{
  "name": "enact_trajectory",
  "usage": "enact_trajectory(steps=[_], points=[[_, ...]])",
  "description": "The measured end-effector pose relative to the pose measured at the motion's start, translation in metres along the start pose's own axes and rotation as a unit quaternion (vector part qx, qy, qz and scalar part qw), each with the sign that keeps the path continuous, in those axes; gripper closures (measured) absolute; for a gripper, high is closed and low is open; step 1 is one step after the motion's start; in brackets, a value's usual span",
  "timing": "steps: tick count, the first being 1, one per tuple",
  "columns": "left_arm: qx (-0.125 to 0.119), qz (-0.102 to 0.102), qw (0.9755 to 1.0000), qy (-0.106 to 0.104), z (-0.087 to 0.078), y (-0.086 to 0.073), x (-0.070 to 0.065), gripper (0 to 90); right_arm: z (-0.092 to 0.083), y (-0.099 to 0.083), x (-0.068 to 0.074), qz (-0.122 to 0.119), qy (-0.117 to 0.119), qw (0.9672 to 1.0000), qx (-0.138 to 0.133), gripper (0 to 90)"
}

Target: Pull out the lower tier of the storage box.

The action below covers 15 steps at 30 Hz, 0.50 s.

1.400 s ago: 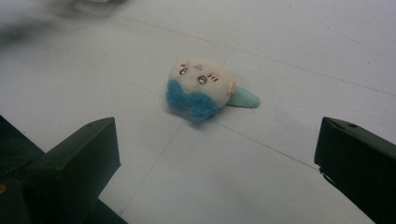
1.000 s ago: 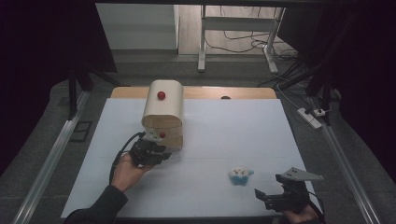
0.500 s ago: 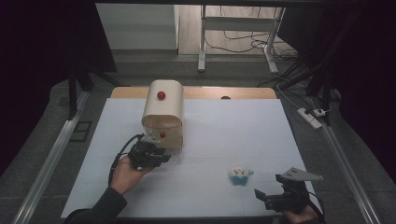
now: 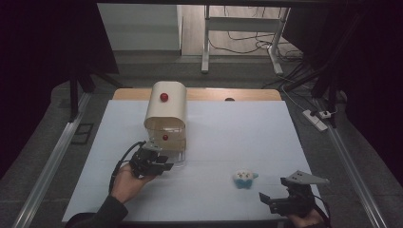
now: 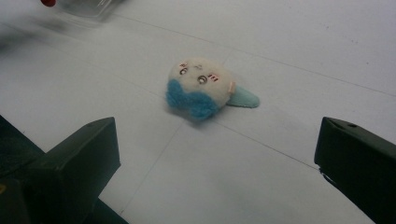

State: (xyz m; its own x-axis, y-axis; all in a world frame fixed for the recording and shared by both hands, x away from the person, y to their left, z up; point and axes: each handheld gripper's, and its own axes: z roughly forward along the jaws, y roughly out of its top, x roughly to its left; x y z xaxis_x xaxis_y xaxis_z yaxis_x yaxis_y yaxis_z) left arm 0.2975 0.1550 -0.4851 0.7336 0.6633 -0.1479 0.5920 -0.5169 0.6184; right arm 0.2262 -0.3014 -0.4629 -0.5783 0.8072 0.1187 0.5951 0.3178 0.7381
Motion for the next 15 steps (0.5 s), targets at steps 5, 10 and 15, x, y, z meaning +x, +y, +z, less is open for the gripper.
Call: enact_trajectory(steps=[5,10,15], points=[[0.002,-0.001,1.0000,-0.001,0.0009,-0.0037,-0.0031,61.1,0.0000,0.0000,-0.0001,0.001,0.000,1.0000,0.000,0.0],[0.002,-0.003,1.0000,-0.001,0.0021,-0.0068,-0.0057,61.1,0.0000,0.0000,0.0000,0.000,0.000,1.0000,0.000,0.0],[-0.004,-0.007,1.0000,0.001,0.0036,-0.0097,-0.0065,60.1,0.0000,-0.0001,-0.0001,0.001,0.000,1.0000,0.000,0.0]])
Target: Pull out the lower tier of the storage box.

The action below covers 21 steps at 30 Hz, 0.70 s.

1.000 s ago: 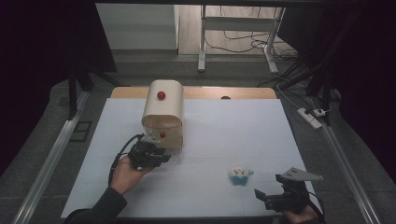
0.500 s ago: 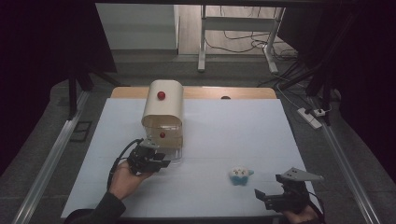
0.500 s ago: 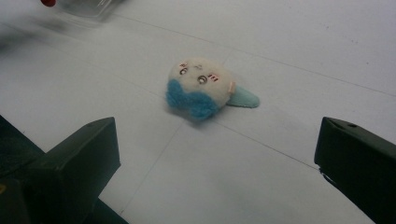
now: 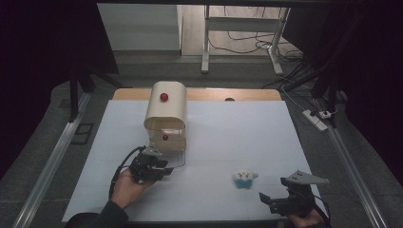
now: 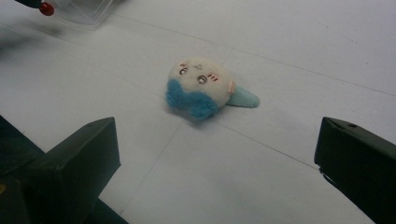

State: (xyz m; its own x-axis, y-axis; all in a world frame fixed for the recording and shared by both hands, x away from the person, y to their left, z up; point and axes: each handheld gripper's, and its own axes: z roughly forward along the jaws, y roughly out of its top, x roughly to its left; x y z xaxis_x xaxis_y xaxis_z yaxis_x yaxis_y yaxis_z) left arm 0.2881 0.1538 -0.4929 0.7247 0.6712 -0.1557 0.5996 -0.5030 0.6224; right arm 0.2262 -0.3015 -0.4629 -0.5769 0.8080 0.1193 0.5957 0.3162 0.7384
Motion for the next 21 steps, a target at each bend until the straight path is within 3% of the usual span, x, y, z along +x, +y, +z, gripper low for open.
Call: enact_trajectory(steps=[10,21], points=[[-0.004,-0.009,0.9999,-0.009,0.0016,-0.0030,0.0017,58.5,-0.0003,-0.0002,-0.0001,0.001,0.000,1.0000,0.000,0.0],[-0.015,-0.016,0.9997,-0.006,-0.0013,-0.0037,0.0043,48.8,-0.0003,-0.0003,0.0000,0.000,0.000,1.0000,0.001,0.0]])
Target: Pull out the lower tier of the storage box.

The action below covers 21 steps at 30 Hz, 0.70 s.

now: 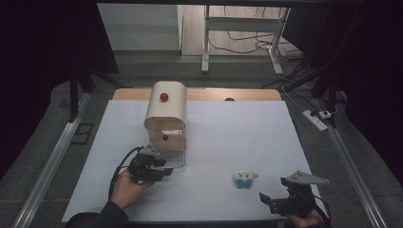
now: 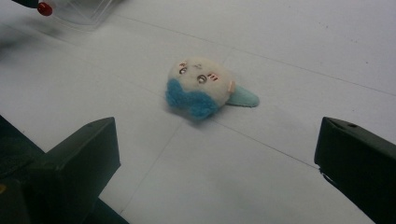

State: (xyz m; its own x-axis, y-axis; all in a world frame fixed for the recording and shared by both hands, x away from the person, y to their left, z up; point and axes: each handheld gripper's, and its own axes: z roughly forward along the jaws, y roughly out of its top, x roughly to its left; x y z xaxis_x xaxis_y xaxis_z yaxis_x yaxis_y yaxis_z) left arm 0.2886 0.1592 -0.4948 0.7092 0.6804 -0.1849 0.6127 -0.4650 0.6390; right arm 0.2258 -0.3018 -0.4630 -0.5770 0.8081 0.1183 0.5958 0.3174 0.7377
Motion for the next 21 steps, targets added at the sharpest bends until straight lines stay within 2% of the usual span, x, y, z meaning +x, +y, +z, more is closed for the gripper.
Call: enact_trajectory(steps=[6,21], points=[[-0.010,-0.007,0.9999,-0.002,-0.0037,-0.0001,0.0019,44.9,0.0000,0.0000,0.0002,-0.001,0.000,1.0000,0.001,0.0],[-0.018,-0.005,0.9998,0.002,-0.0099,0.0001,0.0023,32.7,0.0007,0.0003,0.0008,-0.002,-0.001,1.0000,0.003,0.0]])
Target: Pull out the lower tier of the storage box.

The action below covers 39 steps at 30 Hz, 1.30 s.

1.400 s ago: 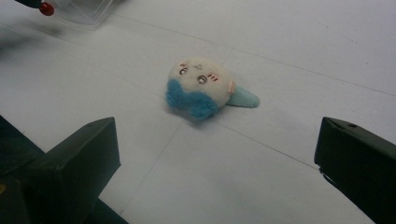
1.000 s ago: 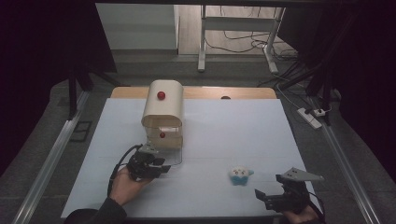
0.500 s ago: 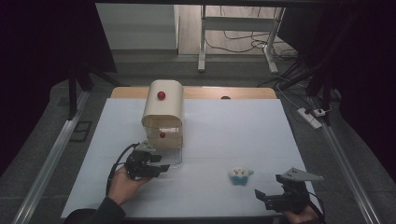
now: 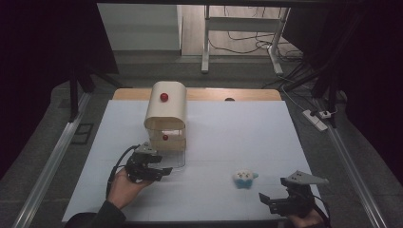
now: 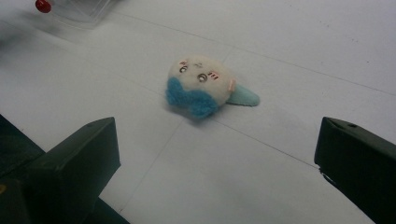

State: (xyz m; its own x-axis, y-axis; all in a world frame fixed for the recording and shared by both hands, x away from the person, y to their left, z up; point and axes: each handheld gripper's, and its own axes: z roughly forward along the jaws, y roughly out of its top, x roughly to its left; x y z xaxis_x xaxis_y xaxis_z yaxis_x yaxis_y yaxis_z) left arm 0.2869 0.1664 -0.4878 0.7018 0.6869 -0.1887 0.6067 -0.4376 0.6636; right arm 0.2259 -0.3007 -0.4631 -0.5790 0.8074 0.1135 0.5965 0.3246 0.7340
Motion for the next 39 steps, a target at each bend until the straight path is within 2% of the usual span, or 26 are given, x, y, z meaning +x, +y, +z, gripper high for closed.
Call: enact_trajectory(steps=[17,29,39], points=[[-0.025,-0.002,0.9997,0.001,-0.010,0.001,-0.002,18.5,0.000,0.000,0.000,-0.003,0.000,1.0000,0.002,0.0],[-0.029,0.000,0.9996,0.003,-0.015,0.000,-0.004,10.9,0.000,0.000,0.000,-0.004,0.000,1.0000,0.003,0.0],[-0.035,-0.008,0.9993,-0.001,-0.021,-0.006,-0.004,4.8,0.000,0.000,0.000,-0.004,0.000,1.0000,0.004,0.0]])
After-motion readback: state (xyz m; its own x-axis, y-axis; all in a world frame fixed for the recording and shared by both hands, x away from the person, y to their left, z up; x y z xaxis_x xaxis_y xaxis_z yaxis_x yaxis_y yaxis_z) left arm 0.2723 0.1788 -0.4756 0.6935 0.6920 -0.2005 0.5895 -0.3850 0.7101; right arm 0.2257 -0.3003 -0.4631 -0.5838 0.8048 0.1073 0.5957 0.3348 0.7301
